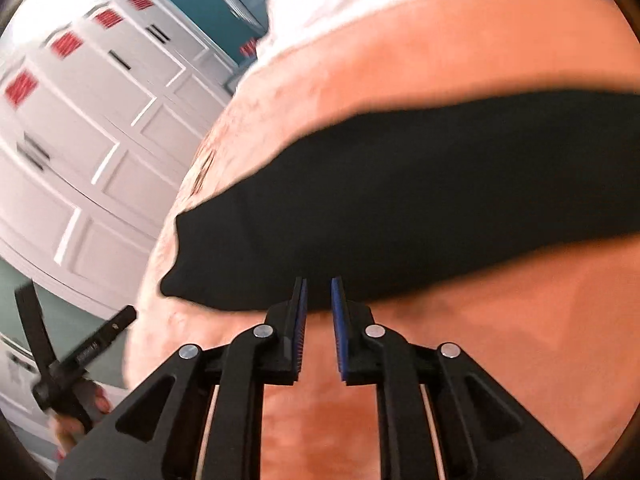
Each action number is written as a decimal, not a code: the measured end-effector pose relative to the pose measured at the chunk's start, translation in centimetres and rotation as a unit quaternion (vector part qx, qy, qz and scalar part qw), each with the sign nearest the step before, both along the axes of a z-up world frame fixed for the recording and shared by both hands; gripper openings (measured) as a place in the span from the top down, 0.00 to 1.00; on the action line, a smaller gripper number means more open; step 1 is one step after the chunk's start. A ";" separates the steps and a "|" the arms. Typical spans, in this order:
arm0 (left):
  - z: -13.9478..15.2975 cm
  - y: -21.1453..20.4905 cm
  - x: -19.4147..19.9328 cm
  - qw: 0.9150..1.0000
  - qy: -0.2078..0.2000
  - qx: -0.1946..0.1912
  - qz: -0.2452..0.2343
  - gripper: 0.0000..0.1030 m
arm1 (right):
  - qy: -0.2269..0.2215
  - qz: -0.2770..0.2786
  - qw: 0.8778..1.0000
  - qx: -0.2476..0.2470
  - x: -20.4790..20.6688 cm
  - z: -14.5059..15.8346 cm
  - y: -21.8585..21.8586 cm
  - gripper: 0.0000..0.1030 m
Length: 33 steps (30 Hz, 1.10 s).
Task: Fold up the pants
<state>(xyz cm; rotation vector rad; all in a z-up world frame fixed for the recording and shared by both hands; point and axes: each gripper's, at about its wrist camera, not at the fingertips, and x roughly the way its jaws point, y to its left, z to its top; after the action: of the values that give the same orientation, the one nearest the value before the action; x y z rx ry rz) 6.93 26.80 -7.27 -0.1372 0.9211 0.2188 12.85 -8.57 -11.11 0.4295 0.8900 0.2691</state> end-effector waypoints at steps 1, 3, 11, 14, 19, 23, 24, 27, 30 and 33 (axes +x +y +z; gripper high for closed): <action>-0.2 0.1 0.4 1.000 0.003 -0.006 0.007 0.22 | 0.004 0.001 1.000 -0.011 0.9 -0.4 -0.7 0.87; -0.8 0.4 1.6 0.999 0.020 -0.026 0.032 0.22 | 0.054 0.008 0.997 -0.050 1.6 -3.2 -1.6 0.87; -1.8 2.3 -0.8 0.998 0.036 -0.017 0.058 0.22 | -0.046 0.167 0.968 -0.181 0.6 0.6 8.9 0.83; -2.4 3.9 -3.0 0.996 0.047 -0.014 0.073 0.22 | -0.078 0.268 0.940 -0.197 1.4 0.0 17.0 0.80; -2.7 6.4 -5.4 0.995 0.056 0.014 0.080 0.22 | -0.030 0.341 0.915 -0.214 4.2 -5.4 27.2 0.83; -2.9 7.6 -6.1 0.995 0.059 0.020 0.075 0.22 | -0.024 0.327 0.916 -0.232 5.1 -6.7 29.2 0.87; -2.9 7.7 -6.1 0.995 0.059 0.018 0.072 0.22 | -0.022 0.328 0.917 -0.227 5.4 -6.6 29.9 0.91; -2.7 7.2 -5.5 0.997 0.056 0.012 0.060 0.22 | -0.007 0.323 0.931 -0.167 6.0 -4.5 28.2 0.91; -1.8 5.8 -4.7 0.998 0.044 -0.003 0.039 0.22 | -0.026 0.283 0.954 -0.096 6.3 -0.9 25.6 0.91; -1.0 3.6 -4.4 1.000 0.027 -0.007 0.012 0.22 | -0.031 0.188 0.978 -0.084 4.9 0.6 15.7 0.85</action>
<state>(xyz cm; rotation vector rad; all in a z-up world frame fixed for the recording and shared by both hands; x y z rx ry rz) 2.52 30.38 -8.24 -0.1556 0.9743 0.2393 17.75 7.10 -10.48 0.0905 0.9209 0.5472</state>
